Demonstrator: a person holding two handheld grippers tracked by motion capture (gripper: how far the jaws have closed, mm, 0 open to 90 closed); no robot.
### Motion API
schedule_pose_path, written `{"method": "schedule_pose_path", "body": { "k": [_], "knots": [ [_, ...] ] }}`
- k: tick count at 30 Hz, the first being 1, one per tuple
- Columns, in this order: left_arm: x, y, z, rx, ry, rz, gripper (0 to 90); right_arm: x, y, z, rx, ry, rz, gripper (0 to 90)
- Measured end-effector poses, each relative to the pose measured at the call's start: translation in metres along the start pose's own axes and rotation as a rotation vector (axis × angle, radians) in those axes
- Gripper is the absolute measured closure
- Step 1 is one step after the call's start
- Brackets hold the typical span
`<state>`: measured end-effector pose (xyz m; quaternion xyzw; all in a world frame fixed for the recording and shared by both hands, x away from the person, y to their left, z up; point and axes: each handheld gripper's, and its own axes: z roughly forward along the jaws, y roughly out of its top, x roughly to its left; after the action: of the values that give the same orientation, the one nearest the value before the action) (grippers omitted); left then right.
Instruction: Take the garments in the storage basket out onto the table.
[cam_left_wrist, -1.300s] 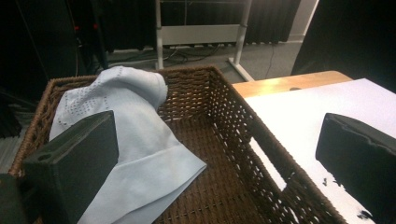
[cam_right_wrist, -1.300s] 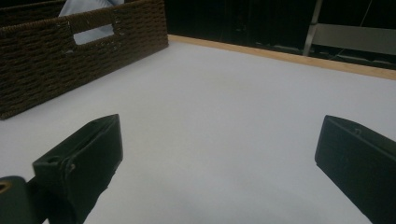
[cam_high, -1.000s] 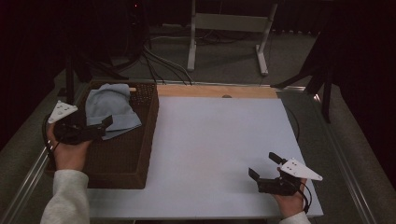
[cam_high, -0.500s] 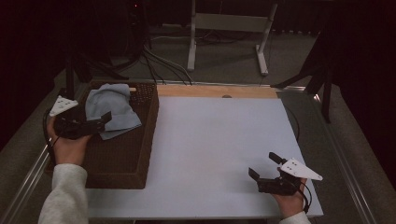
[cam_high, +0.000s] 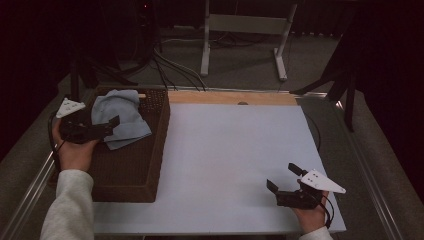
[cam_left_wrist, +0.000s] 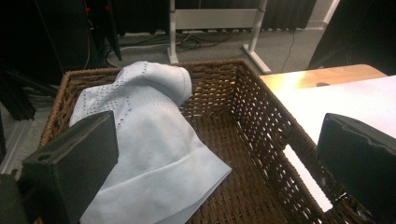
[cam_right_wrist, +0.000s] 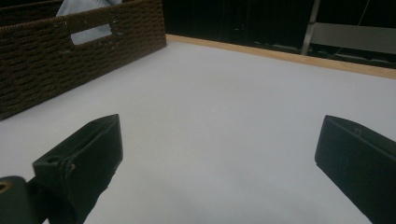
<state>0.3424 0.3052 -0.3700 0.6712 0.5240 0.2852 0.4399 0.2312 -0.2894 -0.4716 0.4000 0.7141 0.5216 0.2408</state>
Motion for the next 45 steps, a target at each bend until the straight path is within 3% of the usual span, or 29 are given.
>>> {"method": "schedule_pose_path", "body": {
  "k": [8,14,19,33,45],
  "knots": [
    [0.005,0.0,0.004,-0.004,-0.001,-0.012,0.3,0.0,0.0,0.0,-0.001,0.0,0.0,1.1],
    [0.007,-0.001,0.01,0.005,0.0,0.017,0.3,0.0,0.0,0.0,-0.001,0.0,-0.001,1.2],
    [0.008,-0.001,0.014,-0.02,0.006,0.038,0.3,0.0,0.0,0.0,-0.002,0.001,-0.001,1.1],
    [0.015,-0.001,0.028,0.024,0.032,0.054,0.3,0.001,0.0,0.0,-0.001,0.004,0.0,1.2],
    [0.023,-0.001,0.04,0.041,0.044,0.009,0.3,0.0,0.0,0.001,0.0,0.004,0.004,1.1]
  ]
}}
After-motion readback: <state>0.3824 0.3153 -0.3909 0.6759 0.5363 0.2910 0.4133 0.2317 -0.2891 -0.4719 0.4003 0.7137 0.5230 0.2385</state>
